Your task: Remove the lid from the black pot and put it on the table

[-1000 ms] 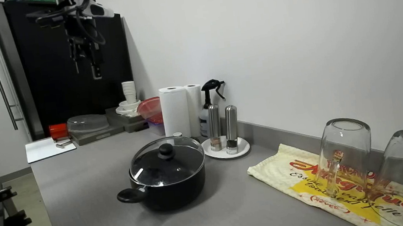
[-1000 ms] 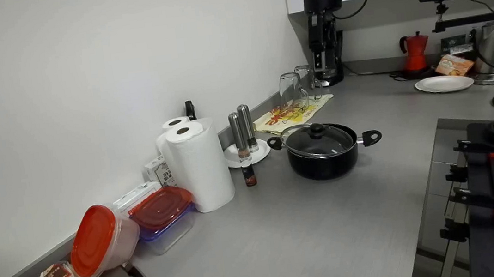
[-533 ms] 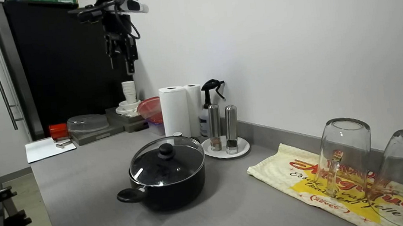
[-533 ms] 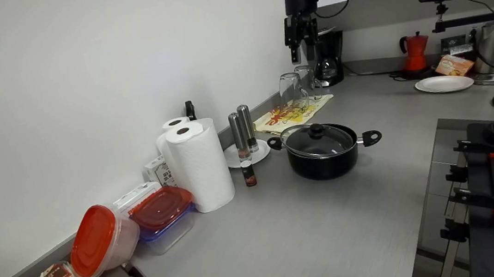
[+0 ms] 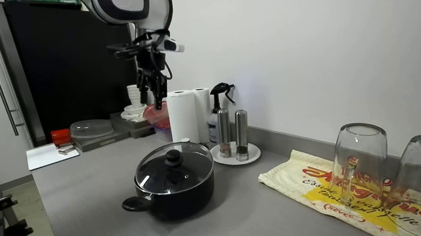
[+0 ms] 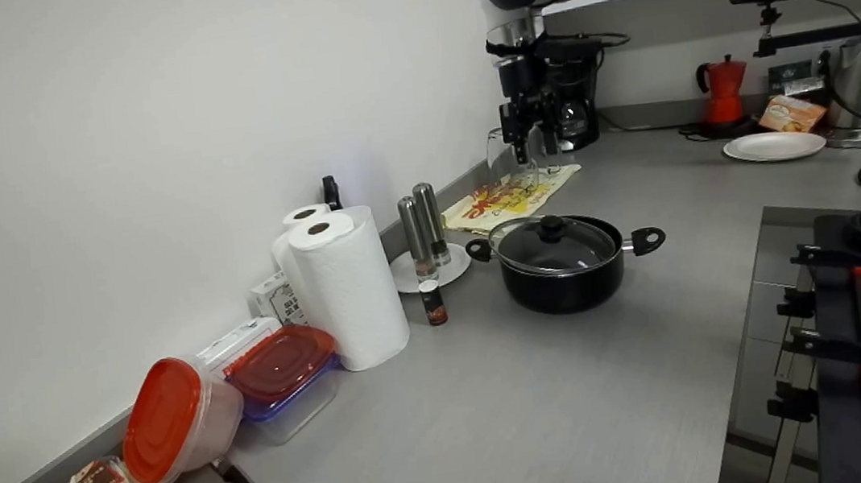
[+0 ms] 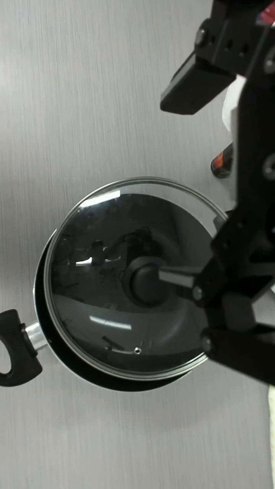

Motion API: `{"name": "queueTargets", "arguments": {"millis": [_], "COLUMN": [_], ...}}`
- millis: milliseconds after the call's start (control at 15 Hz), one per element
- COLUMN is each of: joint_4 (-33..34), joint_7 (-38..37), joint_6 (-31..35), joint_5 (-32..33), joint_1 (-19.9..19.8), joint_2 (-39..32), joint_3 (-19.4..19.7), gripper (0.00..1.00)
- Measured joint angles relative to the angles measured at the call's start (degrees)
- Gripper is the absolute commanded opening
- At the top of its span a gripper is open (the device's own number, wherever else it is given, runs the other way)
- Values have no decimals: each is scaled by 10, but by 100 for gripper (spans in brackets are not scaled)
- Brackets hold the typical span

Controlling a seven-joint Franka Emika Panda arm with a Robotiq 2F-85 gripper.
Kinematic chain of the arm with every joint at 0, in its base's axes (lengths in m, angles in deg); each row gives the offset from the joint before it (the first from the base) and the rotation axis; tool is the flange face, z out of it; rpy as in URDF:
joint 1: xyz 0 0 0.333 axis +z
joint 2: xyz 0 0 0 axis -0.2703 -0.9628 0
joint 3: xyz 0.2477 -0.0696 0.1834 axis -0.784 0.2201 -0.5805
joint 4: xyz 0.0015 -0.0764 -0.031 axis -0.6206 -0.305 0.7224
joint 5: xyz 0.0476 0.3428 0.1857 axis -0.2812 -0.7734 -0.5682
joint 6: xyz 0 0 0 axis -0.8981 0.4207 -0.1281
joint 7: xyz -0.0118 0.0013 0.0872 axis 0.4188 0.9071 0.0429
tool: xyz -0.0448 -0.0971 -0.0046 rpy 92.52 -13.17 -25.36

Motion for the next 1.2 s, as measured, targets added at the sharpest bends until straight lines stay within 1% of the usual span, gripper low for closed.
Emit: {"name": "queueTargets", "arguments": {"millis": [267, 600, 933, 1200], "joint_4": [18, 43, 45, 46], "joint_7": [-15, -56, -99, -119], "joint_6": [-1, 5, 59, 84], "joint_5": [0, 1, 0, -1], "joint_1": [-9, -11, -17, -24], "joint_2": [-47, -98, -135, -152], "joint_3": [1, 11, 20, 21], "gripper": [100, 100, 100, 100]}}
